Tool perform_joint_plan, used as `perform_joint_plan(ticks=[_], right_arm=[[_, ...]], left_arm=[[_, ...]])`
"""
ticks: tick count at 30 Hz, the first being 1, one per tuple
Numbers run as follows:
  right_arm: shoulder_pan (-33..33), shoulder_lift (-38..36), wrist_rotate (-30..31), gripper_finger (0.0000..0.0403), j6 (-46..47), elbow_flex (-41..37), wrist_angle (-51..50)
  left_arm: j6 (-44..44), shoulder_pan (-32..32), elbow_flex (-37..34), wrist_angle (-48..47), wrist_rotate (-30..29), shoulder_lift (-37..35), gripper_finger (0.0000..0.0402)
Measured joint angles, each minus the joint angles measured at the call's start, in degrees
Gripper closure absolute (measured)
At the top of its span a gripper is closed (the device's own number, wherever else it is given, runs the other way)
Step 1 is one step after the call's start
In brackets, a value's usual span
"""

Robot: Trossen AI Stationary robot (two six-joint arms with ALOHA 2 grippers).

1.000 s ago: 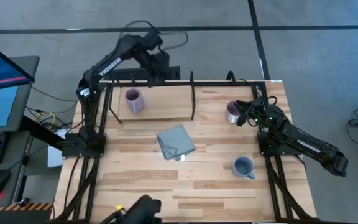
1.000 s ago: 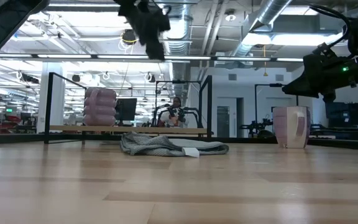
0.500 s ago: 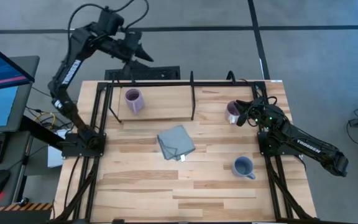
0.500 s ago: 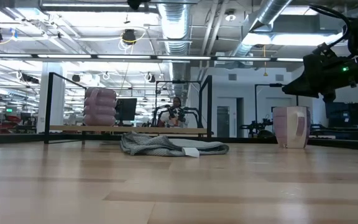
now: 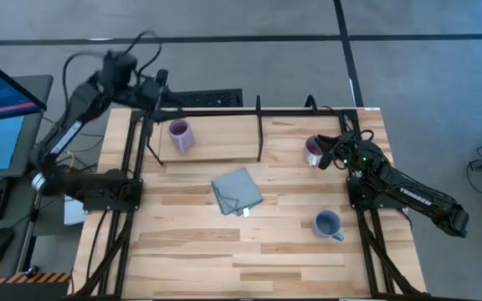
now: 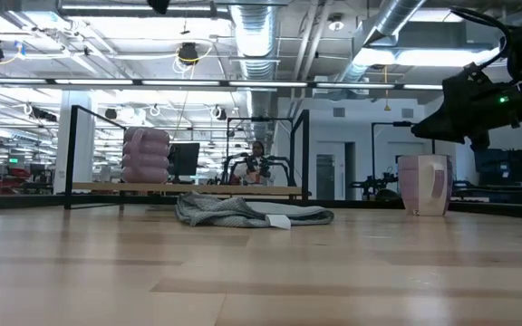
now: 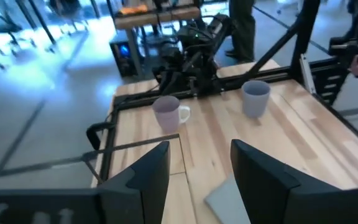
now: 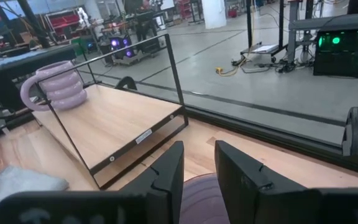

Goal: Stack small to large cups/mugs on shelf
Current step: Put the violet patterned mug on the shelf

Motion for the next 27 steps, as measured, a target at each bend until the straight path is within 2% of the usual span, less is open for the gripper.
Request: perform_joint_plan(ticks=[5, 9, 11, 14, 22, 27], right_arm=[[0.0, 0.0, 0.0, 0.0289, 0.6, 0.0, 0.0], [0.0, 0.0, -0.5, 0.0289, 1.5, 0.0, 0.0], [0.0, 0.0, -0.9, 0.0289, 1.6, 0.0, 0.0], [0.0, 0.0, -0.9, 0.0289, 2.2, 0.0, 0.0], [0.0, 0.0, -0.9, 0.0289, 3.1, 0.0, 0.0], [0.0, 0.0, -0.9, 0.0289, 3.1, 0.0, 0.0]], left_arm=[[-8.1, 0.0, -19.4, 19.7, 0.7, -14.0, 0.0240], [-14.9, 0.0, -32.6, 32.4, -4.3, -24.1, 0.0240], [-16.6, 0.0, -37.8, 35.5, -7.1, -28.2, 0.0240], [-18.1, 0.0, -44.1, 39.1, -8.2, -33.4, 0.0240], [-23.6, -0.2, -57.5, 42.2, -11.7, -45.0, 0.0240], [-29.5, -2.6, -67.1, 50.2, -15.3, -52.3, 0.0240]])
